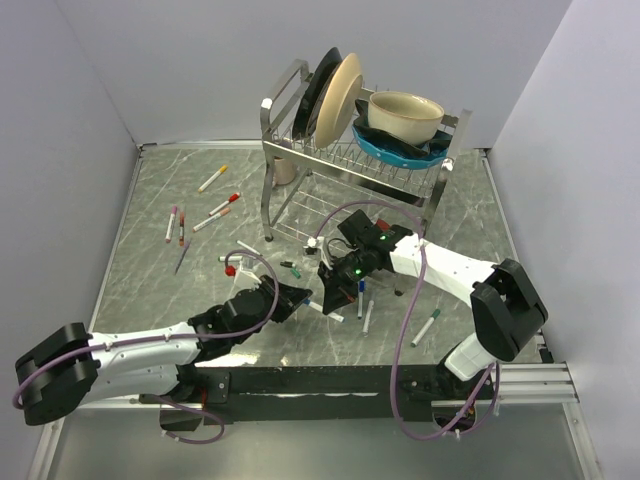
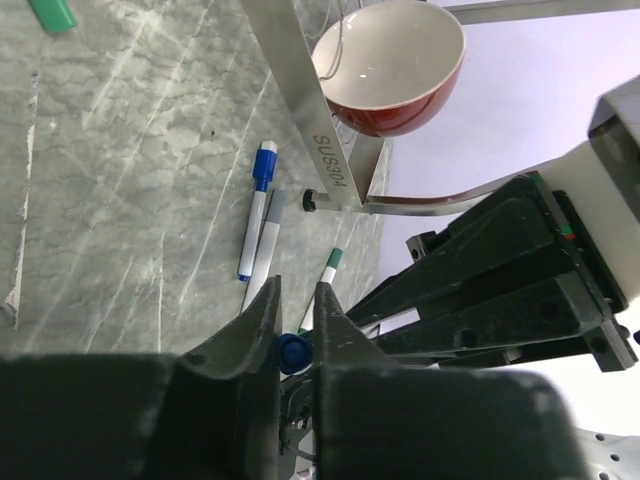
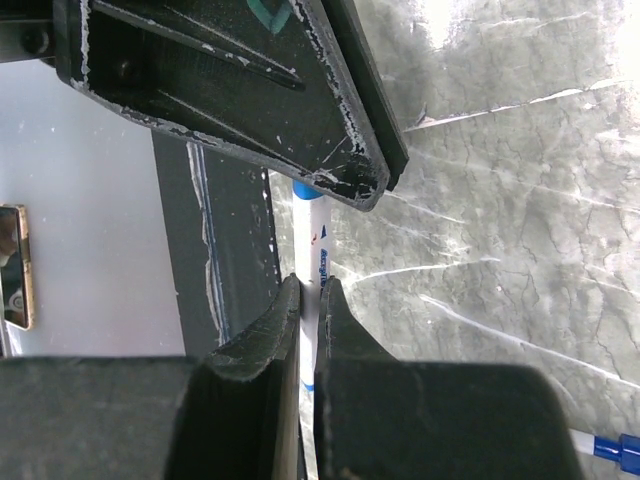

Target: Open the pen caps

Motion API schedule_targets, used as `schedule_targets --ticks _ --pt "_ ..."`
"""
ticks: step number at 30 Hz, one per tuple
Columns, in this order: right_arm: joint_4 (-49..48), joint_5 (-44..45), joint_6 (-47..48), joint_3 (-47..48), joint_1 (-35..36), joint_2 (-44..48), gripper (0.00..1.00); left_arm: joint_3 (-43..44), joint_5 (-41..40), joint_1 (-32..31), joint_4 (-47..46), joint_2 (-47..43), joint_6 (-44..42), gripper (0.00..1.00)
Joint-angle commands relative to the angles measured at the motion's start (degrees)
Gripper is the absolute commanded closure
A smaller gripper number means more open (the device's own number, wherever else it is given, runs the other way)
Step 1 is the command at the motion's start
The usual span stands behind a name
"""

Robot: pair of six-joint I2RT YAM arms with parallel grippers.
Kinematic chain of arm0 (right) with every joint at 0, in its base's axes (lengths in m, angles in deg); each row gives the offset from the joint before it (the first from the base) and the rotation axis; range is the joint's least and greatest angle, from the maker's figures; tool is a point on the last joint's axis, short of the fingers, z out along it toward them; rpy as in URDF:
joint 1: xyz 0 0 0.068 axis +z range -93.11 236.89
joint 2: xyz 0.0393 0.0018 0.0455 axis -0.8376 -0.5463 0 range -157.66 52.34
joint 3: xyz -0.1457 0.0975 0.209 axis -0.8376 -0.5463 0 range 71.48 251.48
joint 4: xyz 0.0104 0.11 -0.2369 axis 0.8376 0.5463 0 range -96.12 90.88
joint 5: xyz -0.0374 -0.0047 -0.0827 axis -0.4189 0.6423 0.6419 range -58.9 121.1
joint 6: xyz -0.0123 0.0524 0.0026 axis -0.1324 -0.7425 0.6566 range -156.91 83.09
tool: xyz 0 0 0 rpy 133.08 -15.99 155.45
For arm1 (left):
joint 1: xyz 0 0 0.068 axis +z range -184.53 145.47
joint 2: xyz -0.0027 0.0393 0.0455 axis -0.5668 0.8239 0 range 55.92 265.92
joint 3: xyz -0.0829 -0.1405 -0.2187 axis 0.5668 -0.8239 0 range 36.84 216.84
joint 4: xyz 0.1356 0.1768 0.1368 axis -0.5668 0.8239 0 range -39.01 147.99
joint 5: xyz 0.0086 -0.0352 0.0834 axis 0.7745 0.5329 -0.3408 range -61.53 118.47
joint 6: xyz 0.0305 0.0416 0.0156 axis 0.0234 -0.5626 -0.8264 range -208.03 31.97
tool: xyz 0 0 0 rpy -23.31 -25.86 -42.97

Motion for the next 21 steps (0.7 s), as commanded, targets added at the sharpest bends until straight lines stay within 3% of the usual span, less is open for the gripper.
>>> schedule_targets --ticks 1,2,6,9,11,13,14,15,16,19,20,21 --pt "-1.43 -0.03 -0.83 1.76 -0.43 -0.66 1.00 2.42 0.69 -0.70 -2.11 0.16 -1.75 0.99" --pt "-1.34 -0.12 -0.83 1.84 -0.35 -0.83 1.00 2.25 0.61 -0.62 -2.55 0.08 -1.93 0.99" --pt "-0.37 -1.43 0.14 2.02 -0.35 -1.71 0.53 0.14 0.08 -0.62 -5.52 -1.41 -0.70 0.99" --pt "-0.46 -1.87 0.32 1.84 -0.17 -1.97 0.42 -1.36 0.08 -0.61 -8.08 -2.56 -0.17 0.99" --pt "-0.46 -1.96 0.14 1.84 0.09 -2.41 0.41 -1.71 0.08 -0.53 -9.05 -3.26 -0.43 0.99" --pt "-0.37 -2.40 0.23 1.93 0.35 -2.41 0.46 -1.89 -0.10 -0.61 -9.50 -3.79 -0.43 0.99" --pt "-0.02 -2.66 0.40 2.10 0.44 -2.50 0.56 -1.89 -0.62 -0.61 -8.89 -3.96 -0.35 0.99" --pt "0.33 -3.36 0.84 2.19 0.53 -2.50 0.89 -1.71 -1.15 -0.61 -8.18 -4.58 -0.26 0.99" --pt "0.59 -3.46 1.02 2.37 0.71 -2.50 1.00 -1.45 -2.11 -0.53 -4.96 -5.10 0.44 0.99" --pt "0.86 -2.93 0.93 2.20 1.32 -1.89 1.00 -0.74 -6.07 3.93 6.61 -10.98 2.37 0.99" --pt "0.95 -2.58 0.93 2.19 1.58 -1.80 1.00 -1.09 -5.64 6.74 8.33 -13.17 1.86 0.99" --pt "0.60 -2.23 0.32 2.11 1.67 -1.80 1.00 -1.70 -4.24 13.47 10.61 -18.07 1.24 0.99"
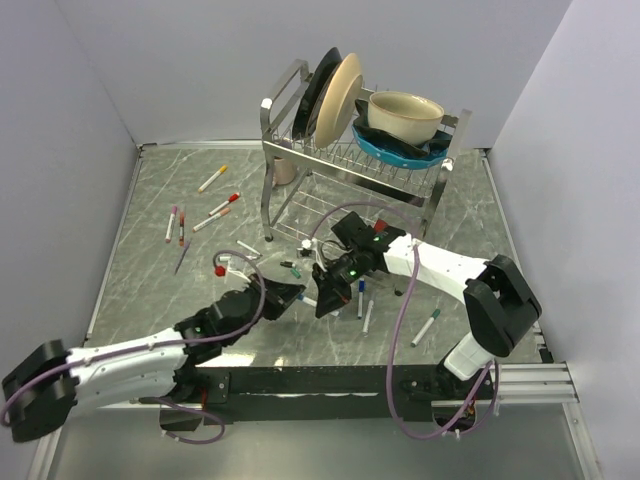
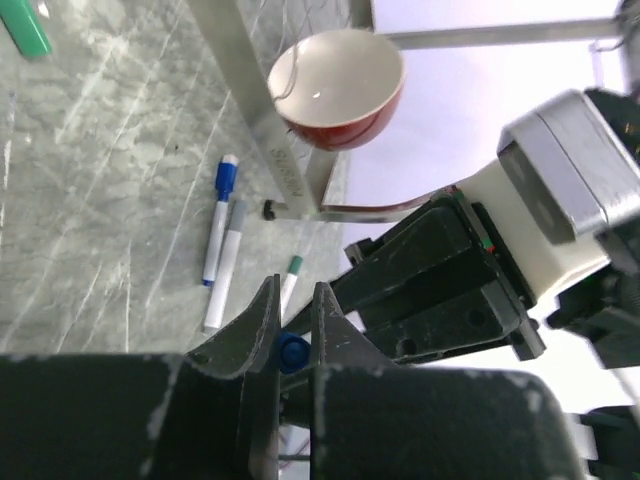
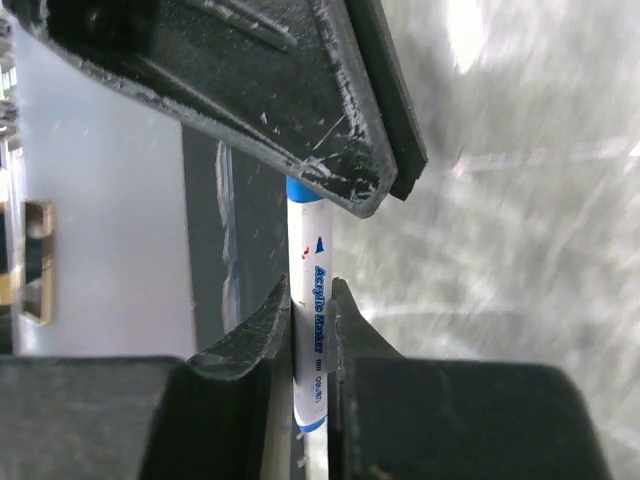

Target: Open the pen caps

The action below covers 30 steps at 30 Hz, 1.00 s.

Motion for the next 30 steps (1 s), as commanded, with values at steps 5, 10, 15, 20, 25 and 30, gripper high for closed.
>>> schedule_targets --ticks 5,10,15,20,25,30 --pt "1.38 2.72 -0.67 1.54 0.71 -0.43 1.00 1.09 4.03 31.25 20.33 -19.47 -4.95 0.99" --pt "0.77 3.94 -1.02 1.54 0.89 0.10 1.00 0.57 15.45 39.54 17.90 -14.83 -7.68 0.99" --pt "-2.92 8.43 -2.78 0.31 -0.43 3.35 1.00 -3.72 23.03 39.28 8.43 -6.75 -8.74 0.99" --pt "-2.84 7.99 -2.60 0.48 -1.75 3.00 1.00 -5.50 24.54 35.34 0.85 3.78 -8.30 0.99" --pt "-2.66 7.99 -2.43 0.48 -1.92 2.56 1.00 -0.76 23.04 30.14 -4.52 16.19 -8.91 0.98" --pt "-2.40 7.55 -2.17 0.57 -2.62 2.74 1.00 4.87 23.91 28.55 -9.09 29.11 -8.12 0.85"
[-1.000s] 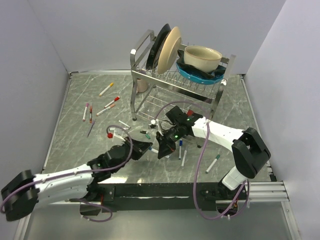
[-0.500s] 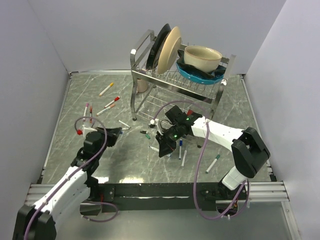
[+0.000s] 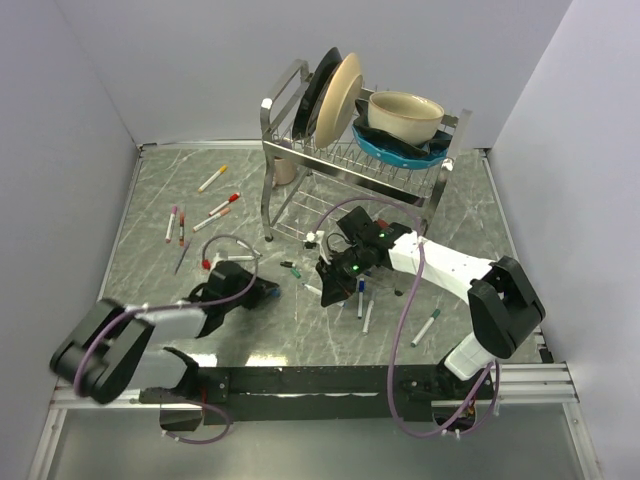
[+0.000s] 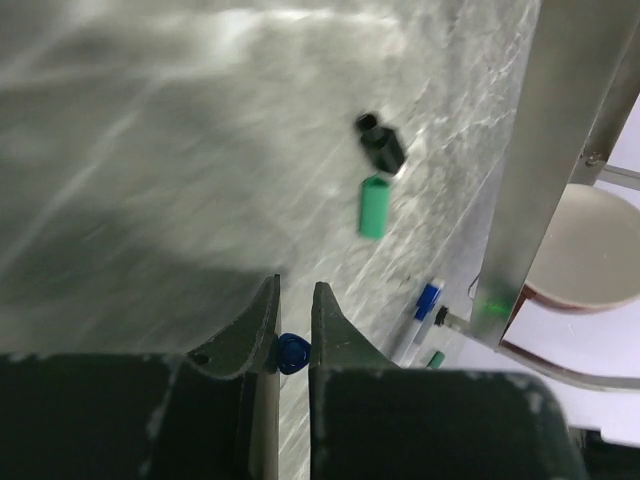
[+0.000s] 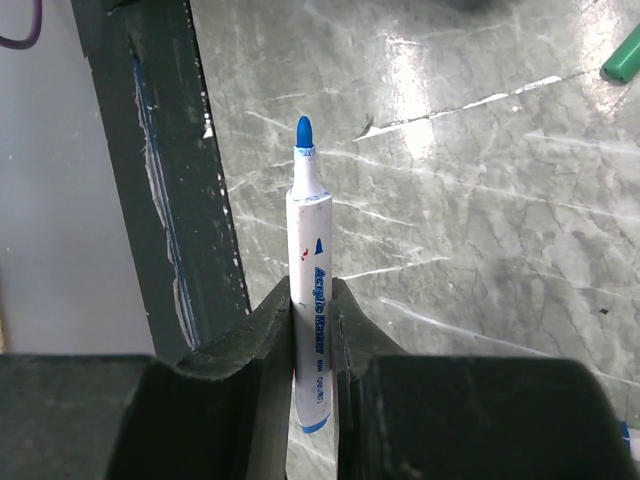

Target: Open the pen caps

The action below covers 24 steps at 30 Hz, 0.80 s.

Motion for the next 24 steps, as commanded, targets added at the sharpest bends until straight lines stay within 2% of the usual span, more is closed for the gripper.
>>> schedule_targets --ticks 1,2,6,11,14,16,18,22,24 --pt "-0.87 -0.86 0.11 -0.04 -0.83 1.80 1.00 5.07 1.08 -0.87 -8.13 6.54 -0.30 0.84" --pt "-0.95 -0.95 0.11 -0.04 -1.10 1.97 1.00 6.29 1.25 -0.87 -8.66 8.73 -0.21 0.82" --pt "-0.69 -1.39 0.28 0.05 -1.36 2.15 1.00 8.58 2.04 -1.22 -8.66 12.26 0.06 0.62" --pt "-0.43 -1.83 0.63 0.05 -1.63 2.33 1.00 9.56 2.04 -1.40 -7.43 12.18 -0.12 0.49" --pt "-0.43 -0.96 0.90 -0.13 -1.54 2.41 1.00 9.47 0.99 -1.40 -4.89 8.85 -1.25 0.44" --pt "-0.86 -0.16 0.90 -0.39 -1.54 2.50 1.00 9.03 -0.32 -1.40 -1.83 3.17 -2.57 0.40" --pt "-0.95 1.06 0.90 -0.65 -1.63 2.50 1.00 8.85 -1.74 -1.31 1.52 -1.86 -5.56 0.31" --pt "-1.83 3.70 0.81 -1.01 -1.27 2.42 1.00 12.35 -7.53 0.70 18.53 -20.45 -14.16 0.15" --pt "-2.53 5.11 0.55 -0.66 -0.40 2.33 1.00 14.64 -10.68 2.02 24.97 -26.81 -21.45 0.01"
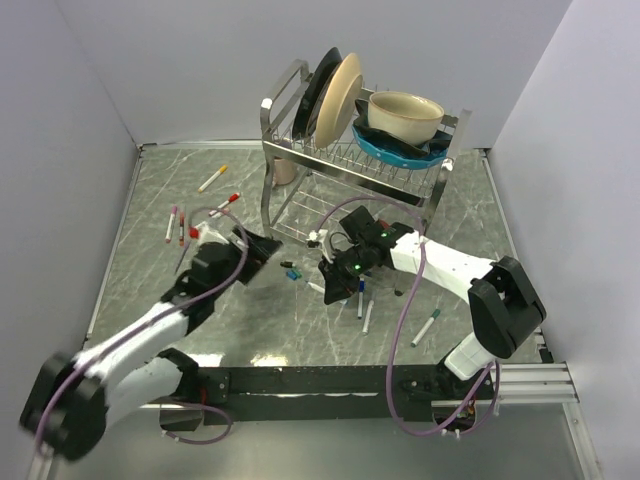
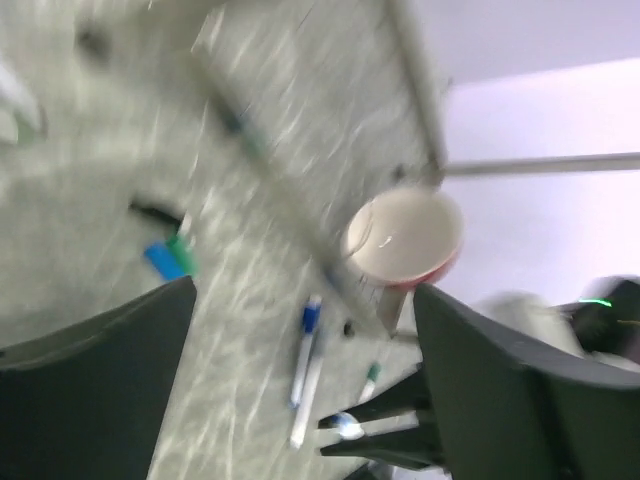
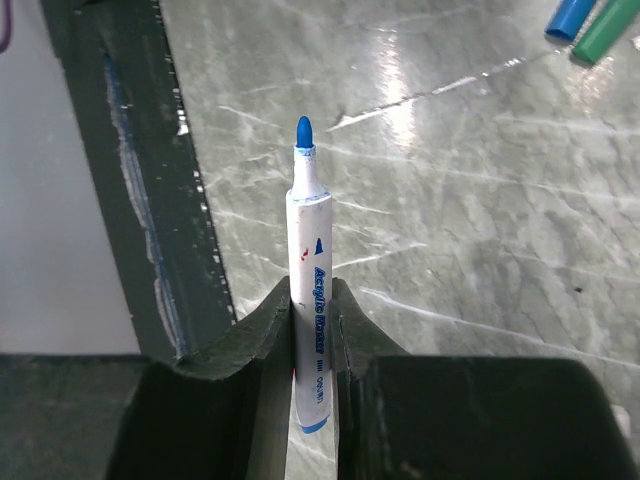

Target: Open the pen caps

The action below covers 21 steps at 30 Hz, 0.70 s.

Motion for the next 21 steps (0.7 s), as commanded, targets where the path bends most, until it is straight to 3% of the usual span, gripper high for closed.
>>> schedule_targets --ticks 1,5,10,13,17,21 --pt "-2.71 5.95 0.18 0.13 1.31 1.93 1.00 8.04 -8.18 3.32 16.62 -16.57 -15.52 0.00" --pt "-2.72 16.85 1.84 5.29 8.50 -1.48 0.99 16.31 -14.16 4.29 27.60 -24.78 -31.93 0.01" --pt "4.57 23.20 4.13 20.05 16.07 -14.66 0.96 20.99 -24.87 4.38 35.88 -29.00 -43.03 0.01" --pt "8.70 26.45 4.39 32.18 18.27 -22.92 0.94 17.56 -34.78 4.29 37.12 -35.13 -43.06 0.00" --pt "11.17 33.37 4.31 49.21 20.29 -34.24 0.94 16.51 -38.85 4.29 35.19 -44.38 -42.53 0.01" --pt "12.40 38.31 5.09 60.49 21.61 -41.91 0.91 15.98 -42.47 4.73 35.46 -51.67 -41.74 0.01"
